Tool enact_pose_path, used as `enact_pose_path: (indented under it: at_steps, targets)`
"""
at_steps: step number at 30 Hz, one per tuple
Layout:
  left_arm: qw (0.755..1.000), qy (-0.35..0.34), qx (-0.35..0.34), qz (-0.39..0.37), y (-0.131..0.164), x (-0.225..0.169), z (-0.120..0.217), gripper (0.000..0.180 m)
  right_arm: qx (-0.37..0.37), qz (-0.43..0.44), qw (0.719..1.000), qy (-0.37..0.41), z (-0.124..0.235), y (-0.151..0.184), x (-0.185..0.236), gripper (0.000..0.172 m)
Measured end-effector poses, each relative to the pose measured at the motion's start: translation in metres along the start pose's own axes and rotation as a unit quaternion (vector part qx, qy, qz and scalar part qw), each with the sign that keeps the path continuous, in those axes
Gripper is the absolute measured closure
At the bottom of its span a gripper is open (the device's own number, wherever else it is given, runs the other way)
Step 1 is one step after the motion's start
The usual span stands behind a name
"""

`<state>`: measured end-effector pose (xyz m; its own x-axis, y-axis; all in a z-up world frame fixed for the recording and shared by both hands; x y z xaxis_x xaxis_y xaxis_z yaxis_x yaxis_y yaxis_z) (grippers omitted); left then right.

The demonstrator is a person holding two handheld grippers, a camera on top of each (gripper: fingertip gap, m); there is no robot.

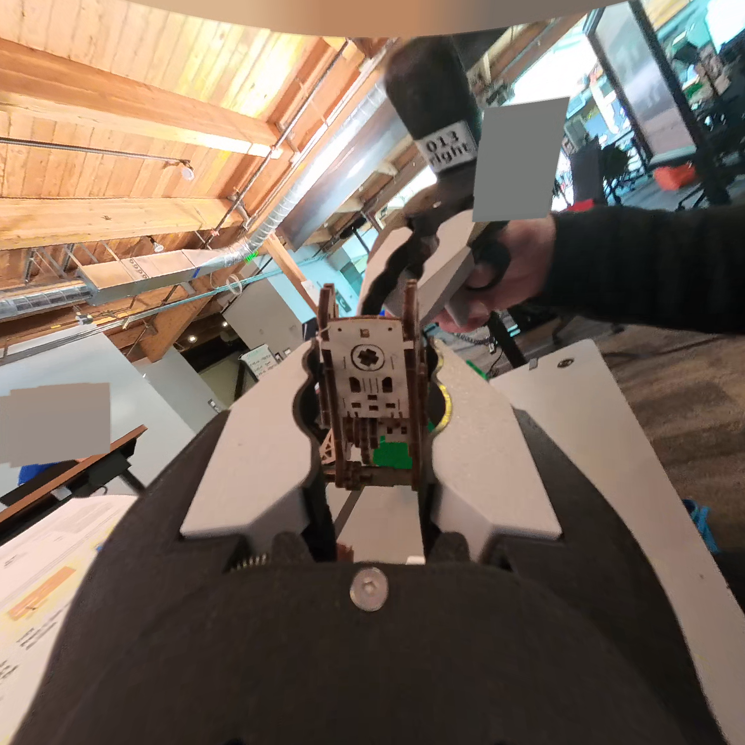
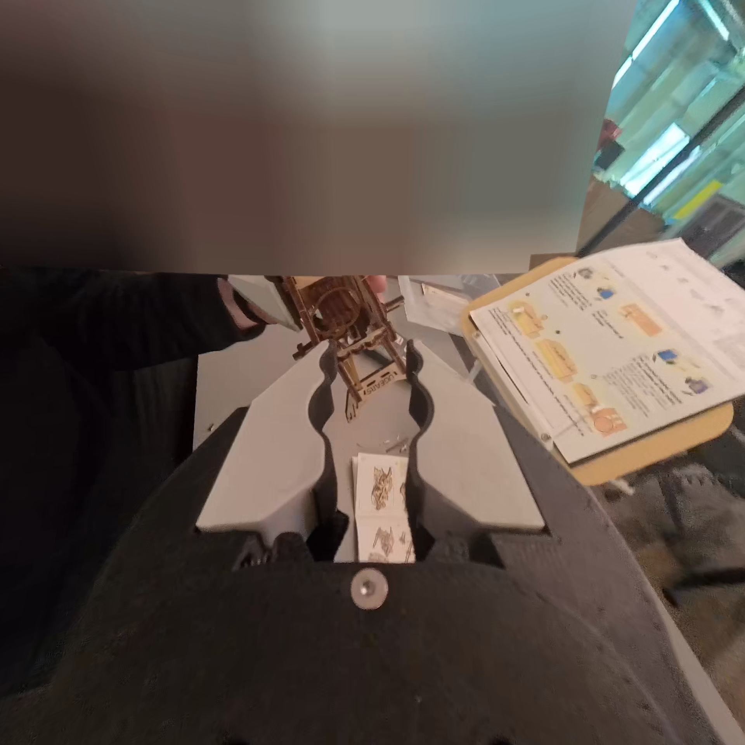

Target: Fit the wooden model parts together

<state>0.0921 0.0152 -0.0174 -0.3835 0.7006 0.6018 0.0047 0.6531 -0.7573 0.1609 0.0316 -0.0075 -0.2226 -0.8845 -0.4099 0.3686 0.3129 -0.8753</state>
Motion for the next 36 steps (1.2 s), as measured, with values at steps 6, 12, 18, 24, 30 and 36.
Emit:
enact_pose_path:
  at_steps: [6,12,18,24,30,36]
  targets:
    - [0.999,0.008,0.037,-0.032,0.001,-0.009,-0.009,0.131,0.083,0.041,0.995,0.05,-0.02,0.012,0.0,0.148]
    - [0.998,0.012,0.042,-0.034,0.002,-0.012,-0.01,0.131,0.104,0.044,0.992,0.058,-0.027,0.016,0.005,0.157]
    - [0.999,0.014,0.037,-0.027,0.001,-0.012,-0.01,0.131,0.103,0.047,0.991,0.067,-0.027,0.014,0.005,0.16]
    - [0.999,0.012,0.032,-0.026,0.0,-0.013,-0.01,0.131,0.104,0.053,0.991,0.072,-0.026,0.014,0.005,0.161]
    - [0.999,0.018,0.025,-0.018,-0.001,-0.011,-0.008,0.132,0.089,0.045,0.993,0.058,-0.026,0.012,0.005,0.161]
    - [0.999,0.042,0.017,0.007,-0.003,-0.011,-0.004,0.131,0.066,0.087,0.993,-0.041,-0.004,0.007,0.011,0.106]
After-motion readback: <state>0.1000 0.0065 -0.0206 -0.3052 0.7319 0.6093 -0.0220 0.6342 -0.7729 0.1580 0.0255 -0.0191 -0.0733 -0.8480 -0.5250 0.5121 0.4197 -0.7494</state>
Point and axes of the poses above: each gripper's, where its closed fingertips meet, z back along the fingers, y out of its underside, x = y × z across the jaws, the point moved 3 cm from there along z, back along the fingers, and after that the axes turned 3 degrees about y, right-handed, at the moved point
